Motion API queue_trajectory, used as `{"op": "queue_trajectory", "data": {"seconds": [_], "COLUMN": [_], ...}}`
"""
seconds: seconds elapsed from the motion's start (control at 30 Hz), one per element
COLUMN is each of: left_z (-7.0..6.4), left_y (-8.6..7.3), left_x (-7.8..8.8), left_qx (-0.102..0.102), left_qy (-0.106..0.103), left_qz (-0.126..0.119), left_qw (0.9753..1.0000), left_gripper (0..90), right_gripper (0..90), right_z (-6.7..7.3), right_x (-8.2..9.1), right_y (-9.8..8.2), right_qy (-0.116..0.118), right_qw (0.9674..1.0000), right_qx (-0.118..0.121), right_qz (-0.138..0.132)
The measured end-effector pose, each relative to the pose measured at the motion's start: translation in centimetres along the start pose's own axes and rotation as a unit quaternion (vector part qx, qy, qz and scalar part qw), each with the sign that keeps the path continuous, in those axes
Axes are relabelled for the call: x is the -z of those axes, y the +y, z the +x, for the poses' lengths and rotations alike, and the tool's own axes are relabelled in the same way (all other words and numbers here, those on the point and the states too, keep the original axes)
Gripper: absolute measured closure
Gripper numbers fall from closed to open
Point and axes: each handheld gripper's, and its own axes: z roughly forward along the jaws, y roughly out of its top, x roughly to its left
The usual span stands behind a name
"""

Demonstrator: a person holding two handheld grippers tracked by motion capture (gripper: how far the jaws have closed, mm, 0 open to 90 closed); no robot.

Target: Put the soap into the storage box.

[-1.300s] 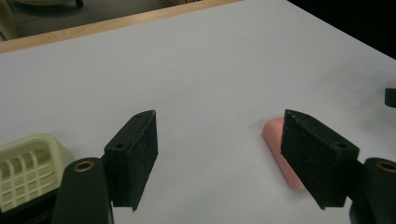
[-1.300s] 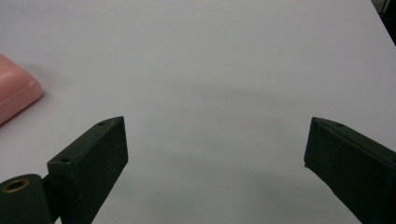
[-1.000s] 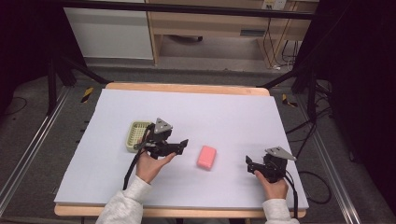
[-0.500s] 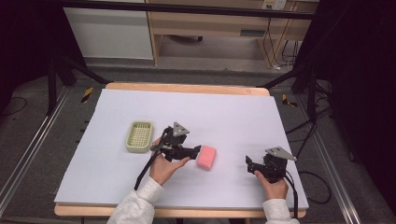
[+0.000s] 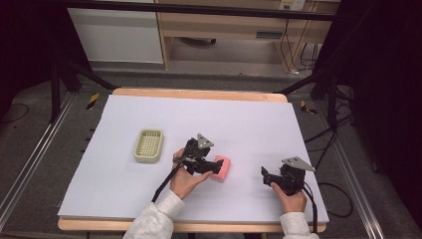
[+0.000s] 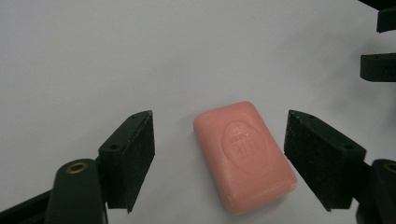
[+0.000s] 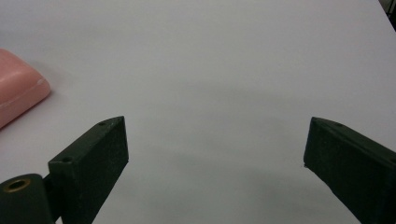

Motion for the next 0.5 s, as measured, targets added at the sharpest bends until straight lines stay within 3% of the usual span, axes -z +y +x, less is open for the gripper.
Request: {"op": "queue_trajectory", "data": {"seconds": [0.5], "left_z": [-0.7], "left_y": [-0.3], "left_x": [-2.1], "left_qx": [-0.007], "left_qy": [0.0], "left_qz": [0.037], "left_qw": [0.9993], "left_gripper": [22.3], "right_gripper": [6.9], "right_z": [0.0], "right_x": [0.1], "right_y": [0.0], "right_qy": [-0.001], "right_qw": [1.0], "right_qx": [0.0], "right_qz": [0.0]}}
